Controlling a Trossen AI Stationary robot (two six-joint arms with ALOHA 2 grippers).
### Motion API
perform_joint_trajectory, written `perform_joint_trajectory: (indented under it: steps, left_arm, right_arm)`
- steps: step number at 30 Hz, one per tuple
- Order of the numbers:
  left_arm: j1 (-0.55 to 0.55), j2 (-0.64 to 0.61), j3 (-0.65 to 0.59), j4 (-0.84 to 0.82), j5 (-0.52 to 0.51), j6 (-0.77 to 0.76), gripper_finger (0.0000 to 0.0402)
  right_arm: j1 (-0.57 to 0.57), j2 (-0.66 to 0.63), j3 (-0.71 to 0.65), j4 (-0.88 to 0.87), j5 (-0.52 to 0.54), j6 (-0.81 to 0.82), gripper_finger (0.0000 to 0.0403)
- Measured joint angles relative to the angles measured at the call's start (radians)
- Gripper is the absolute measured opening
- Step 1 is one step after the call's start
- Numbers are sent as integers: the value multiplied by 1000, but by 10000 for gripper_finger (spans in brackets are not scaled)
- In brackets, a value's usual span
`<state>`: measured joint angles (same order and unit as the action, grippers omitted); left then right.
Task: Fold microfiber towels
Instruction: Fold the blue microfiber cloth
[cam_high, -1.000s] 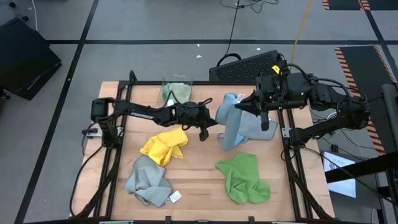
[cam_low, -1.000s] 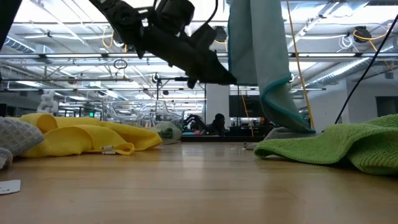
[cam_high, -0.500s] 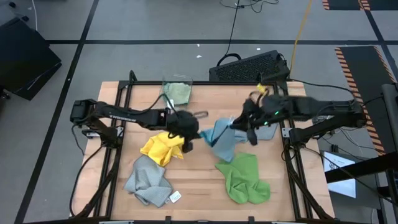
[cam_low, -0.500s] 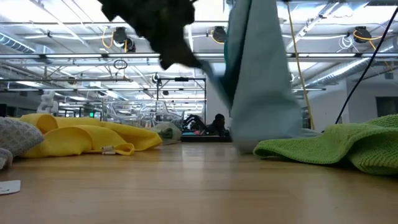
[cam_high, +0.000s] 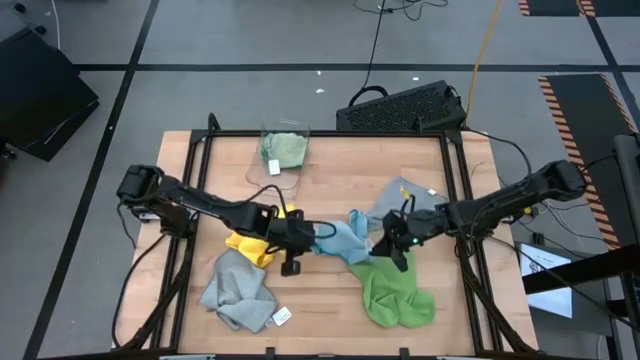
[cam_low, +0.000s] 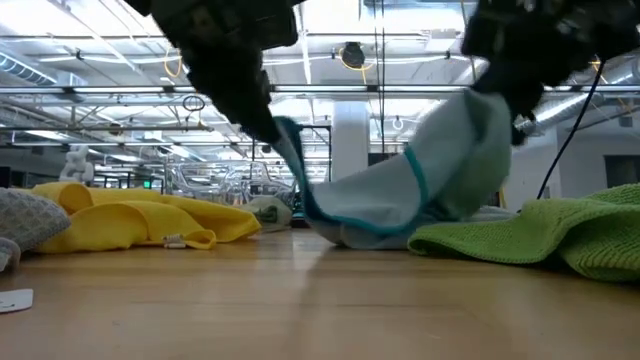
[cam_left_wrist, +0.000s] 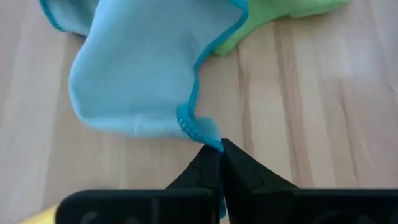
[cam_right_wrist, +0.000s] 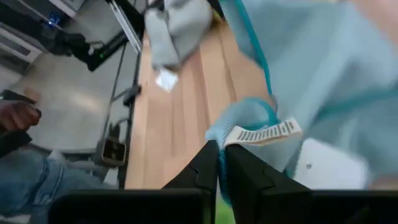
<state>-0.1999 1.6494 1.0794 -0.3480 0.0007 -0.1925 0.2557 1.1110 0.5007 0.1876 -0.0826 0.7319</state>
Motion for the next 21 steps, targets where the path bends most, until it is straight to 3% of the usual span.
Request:
perform_joint_trajectory:
  steps: [5,11,14,21]
  left_arm:
    - [-14,67,5,94,0,9,7]
    - [-14,125,3,132,1,3,6]
    - [-14,139,4,170,-4,-4,8]
    - [-14,139,2,167,-2,-57,10]
  right_arm:
    - [43,0,-121,92,-40,86,61]
    - [61,-13,-143,106,-290,250,141]
    - [67,-37,-141,74,-355,388,168]
    - [77,-68,-40,32,-236,435,180]
